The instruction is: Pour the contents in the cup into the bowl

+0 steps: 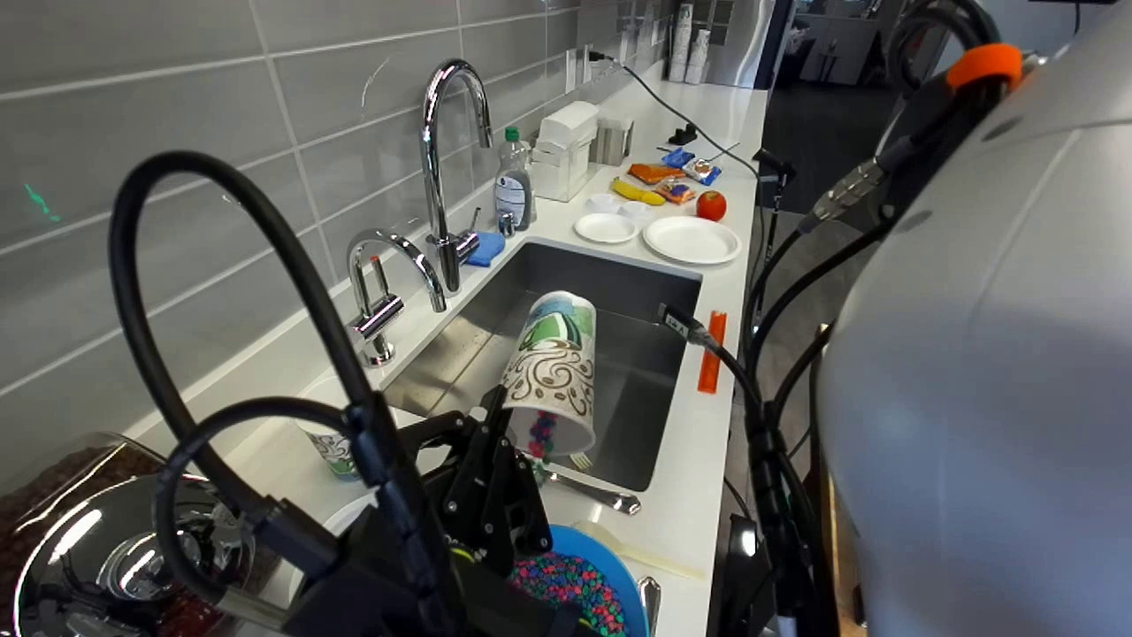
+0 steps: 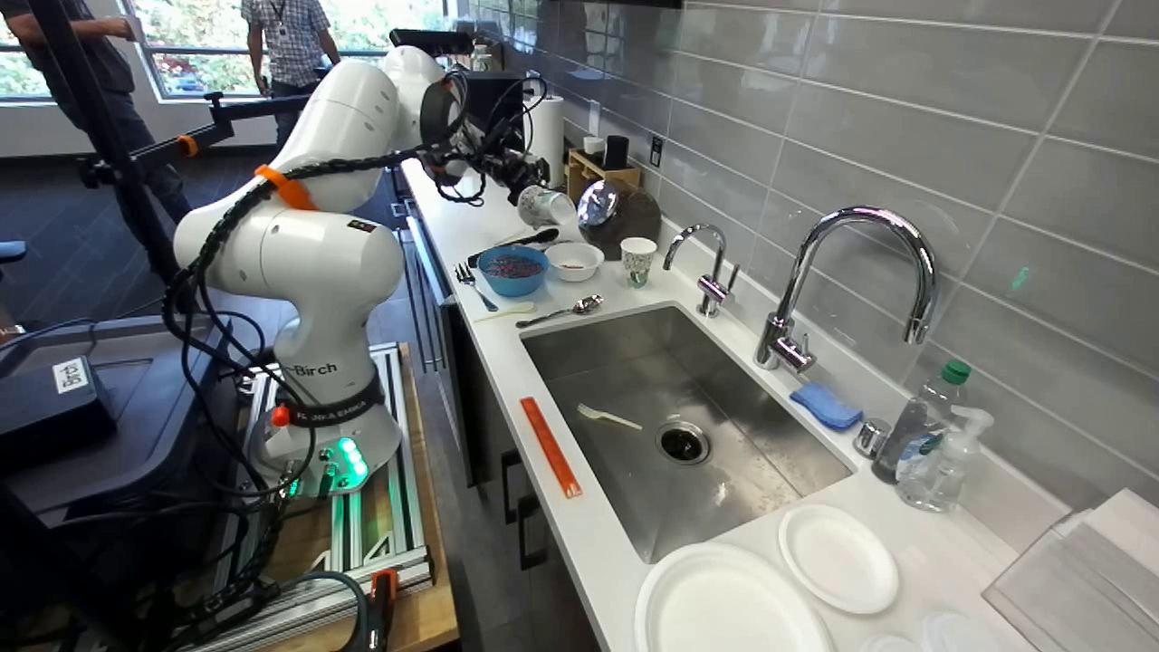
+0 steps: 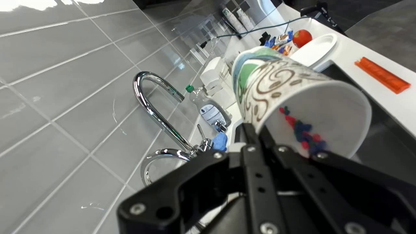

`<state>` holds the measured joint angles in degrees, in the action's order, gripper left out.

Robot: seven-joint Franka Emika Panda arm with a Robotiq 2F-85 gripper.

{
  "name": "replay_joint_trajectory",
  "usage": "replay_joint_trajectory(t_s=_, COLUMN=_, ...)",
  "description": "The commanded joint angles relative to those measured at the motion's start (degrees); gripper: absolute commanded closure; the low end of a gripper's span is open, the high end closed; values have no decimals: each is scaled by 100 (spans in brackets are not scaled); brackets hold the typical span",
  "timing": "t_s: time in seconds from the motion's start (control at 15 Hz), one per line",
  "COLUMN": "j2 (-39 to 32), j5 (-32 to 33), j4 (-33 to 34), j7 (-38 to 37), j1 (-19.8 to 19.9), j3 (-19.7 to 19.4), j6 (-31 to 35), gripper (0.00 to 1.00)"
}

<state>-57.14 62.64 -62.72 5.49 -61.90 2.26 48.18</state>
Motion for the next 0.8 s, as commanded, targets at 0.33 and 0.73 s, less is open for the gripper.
replay_joint_trajectory(t_s=0.33, j2=-428, j5=-457, j4=373, j7=761, j1=-903, j3=-1529, j6=2, gripper=99)
replay_joint_trajectory(t_s=0.73, j2=-604, j5=-661, j4=558, j7=1065, j1=-1115, j3=-1958, j6=2, gripper=99)
